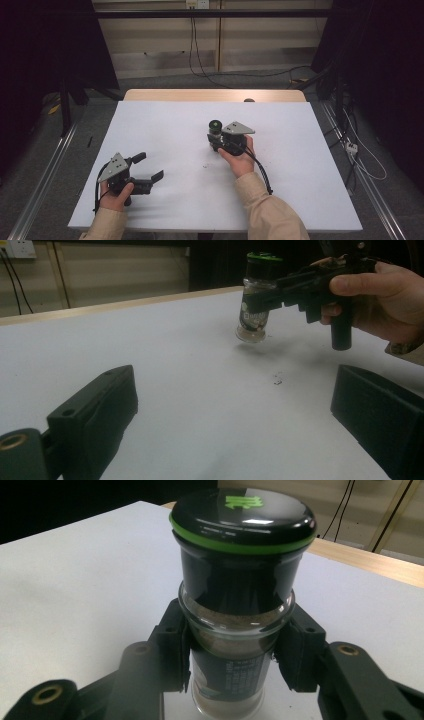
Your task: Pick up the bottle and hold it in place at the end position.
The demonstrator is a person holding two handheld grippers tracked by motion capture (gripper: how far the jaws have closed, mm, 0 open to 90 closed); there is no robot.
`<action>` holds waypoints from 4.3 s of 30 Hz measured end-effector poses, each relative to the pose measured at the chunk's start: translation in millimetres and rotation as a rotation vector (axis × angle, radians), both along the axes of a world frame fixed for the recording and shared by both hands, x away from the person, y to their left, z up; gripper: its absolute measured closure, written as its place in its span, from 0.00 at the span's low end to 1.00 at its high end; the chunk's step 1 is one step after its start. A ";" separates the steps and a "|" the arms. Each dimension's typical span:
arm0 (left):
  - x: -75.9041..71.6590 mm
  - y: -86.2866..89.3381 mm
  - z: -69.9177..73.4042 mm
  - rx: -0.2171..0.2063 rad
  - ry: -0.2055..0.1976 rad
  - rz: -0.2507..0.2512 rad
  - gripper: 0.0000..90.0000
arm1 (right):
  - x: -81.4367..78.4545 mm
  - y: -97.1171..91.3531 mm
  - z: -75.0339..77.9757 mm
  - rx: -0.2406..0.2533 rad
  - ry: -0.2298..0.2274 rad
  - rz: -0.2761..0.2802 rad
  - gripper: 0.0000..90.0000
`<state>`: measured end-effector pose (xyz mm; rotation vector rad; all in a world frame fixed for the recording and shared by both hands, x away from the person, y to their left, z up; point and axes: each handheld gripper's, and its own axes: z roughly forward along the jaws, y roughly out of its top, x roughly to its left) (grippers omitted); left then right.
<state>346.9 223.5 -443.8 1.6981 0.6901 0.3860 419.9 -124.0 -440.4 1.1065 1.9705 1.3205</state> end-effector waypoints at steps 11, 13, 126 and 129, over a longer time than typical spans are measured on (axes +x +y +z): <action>0.4 -0.3 -0.3 0.004 0.002 -0.001 0.05 | 3.0 -0.4 -3.6 -0.007 0.000 -0.005 0.59; 0.4 -0.4 -0.3 0.004 0.001 -0.001 0.05 | 3.0 -0.1 -4.0 -0.009 0.002 -0.004 0.59; 34.7 -44.7 18.5 0.054 0.028 -0.021 0.42 | 6.4 0.0 -19.1 -0.027 0.000 -0.011 0.59; 36.9 -50.0 21.6 0.050 0.035 -0.037 0.42 | 6.3 0.1 -19.3 -0.028 -0.002 -0.011 0.59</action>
